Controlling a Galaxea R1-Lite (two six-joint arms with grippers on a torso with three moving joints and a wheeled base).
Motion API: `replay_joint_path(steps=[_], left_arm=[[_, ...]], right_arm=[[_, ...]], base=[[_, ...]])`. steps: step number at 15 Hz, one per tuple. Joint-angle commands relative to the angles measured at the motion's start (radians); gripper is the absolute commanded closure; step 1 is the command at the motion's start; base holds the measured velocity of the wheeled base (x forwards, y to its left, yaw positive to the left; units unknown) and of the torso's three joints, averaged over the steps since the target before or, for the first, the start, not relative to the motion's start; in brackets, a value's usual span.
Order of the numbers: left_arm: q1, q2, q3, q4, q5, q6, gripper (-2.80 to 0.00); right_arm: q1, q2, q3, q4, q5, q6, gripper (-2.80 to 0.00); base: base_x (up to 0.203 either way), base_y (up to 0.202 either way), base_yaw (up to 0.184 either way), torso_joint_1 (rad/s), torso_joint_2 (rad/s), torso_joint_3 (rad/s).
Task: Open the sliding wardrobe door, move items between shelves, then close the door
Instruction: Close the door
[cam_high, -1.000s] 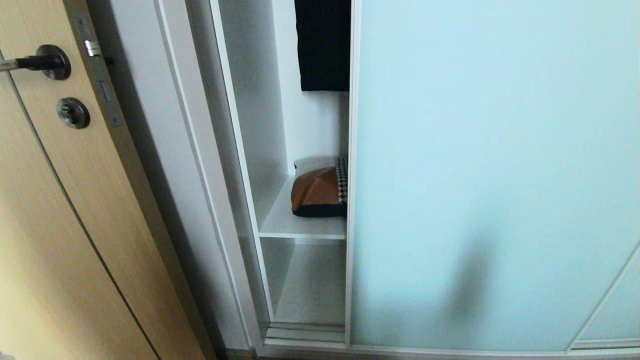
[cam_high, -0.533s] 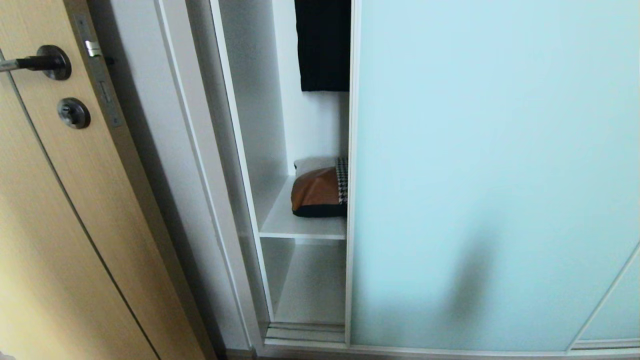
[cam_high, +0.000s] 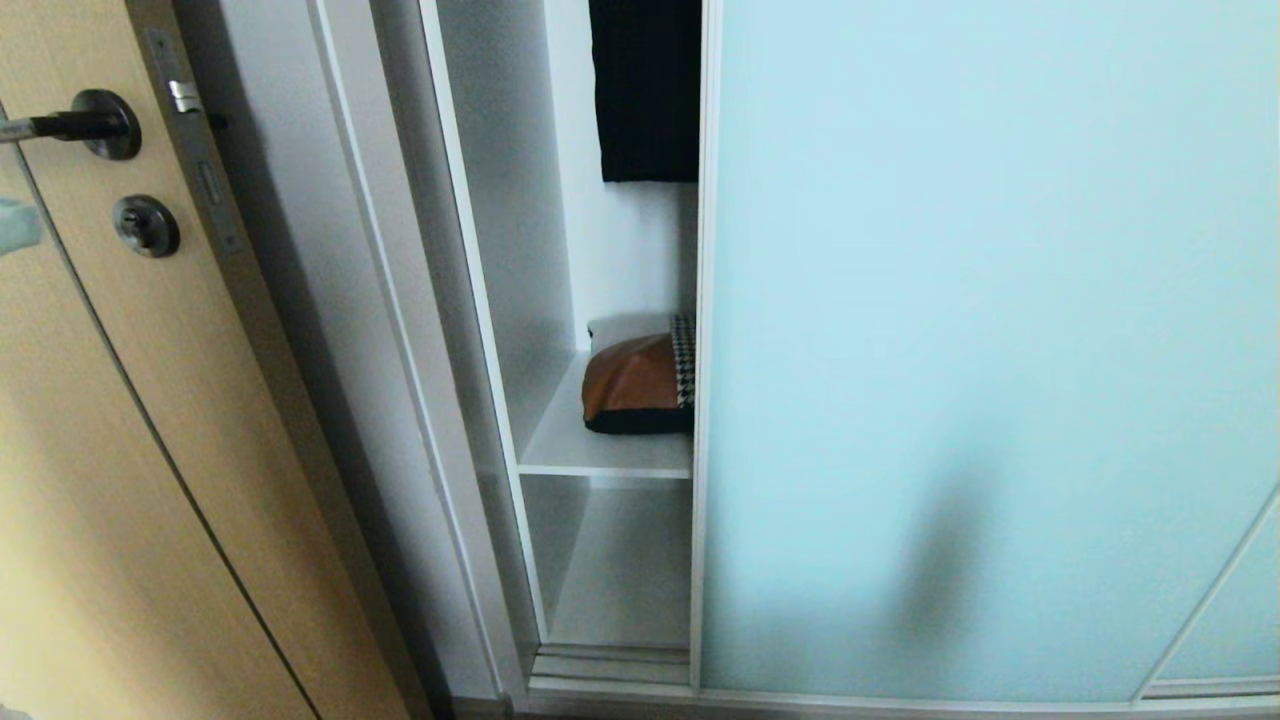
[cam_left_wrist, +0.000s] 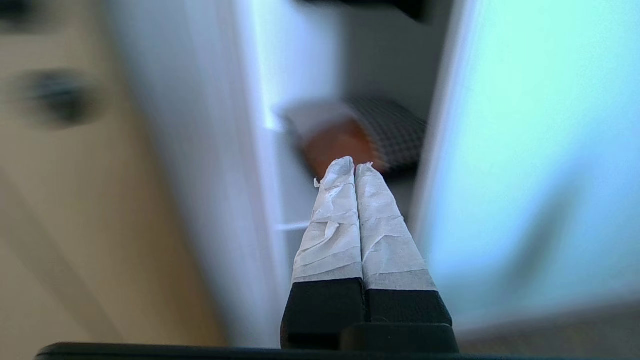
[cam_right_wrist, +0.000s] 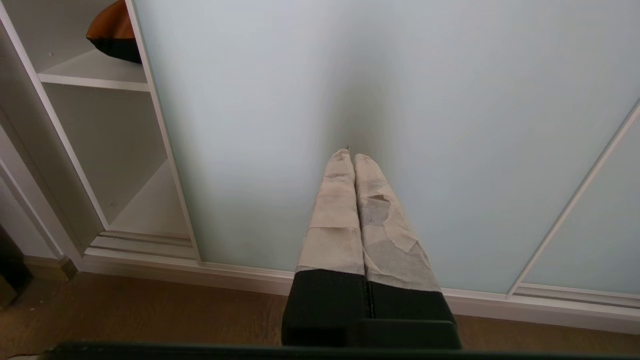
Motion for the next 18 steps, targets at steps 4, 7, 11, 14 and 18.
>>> replay_joint_path(steps=[4, 7, 11, 14, 18], left_arm=[[-0.094, 0.407, -0.196, -0.004, -0.242, -0.020, 0.00], [-0.220, 0.497, -0.298, -0.005, -0.257, -0.028, 0.00], [-0.381, 0.558, -0.291, -0.007, -0.245, -0.039, 0.00], [-0.425, 0.590, -0.279, -0.007, -0.245, -0.093, 0.00], [-0.471, 0.653, -0.262, -0.027, -0.247, -0.098, 0.00]], right_arm=[[0.000, 0.002, 0.000, 0.000, 0.001, 0.000, 0.00], [0.000, 0.002, 0.000, 0.000, 0.001, 0.000, 0.00], [0.000, 0.002, 0.001, 0.000, 0.001, 0.000, 0.00], [0.000, 0.002, 0.000, 0.000, 0.001, 0.000, 0.00], [0.000, 0.002, 0.000, 0.000, 0.001, 0.001, 0.00]], base=[[0.000, 0.000, 0.000, 0.000, 0.00, 0.000], [0.000, 0.000, 0.000, 0.000, 0.00, 0.000], [0.000, 0.000, 0.000, 0.000, 0.00, 0.000], [0.000, 0.000, 0.000, 0.000, 0.00, 0.000], [0.000, 0.000, 0.000, 0.000, 0.00, 0.000]])
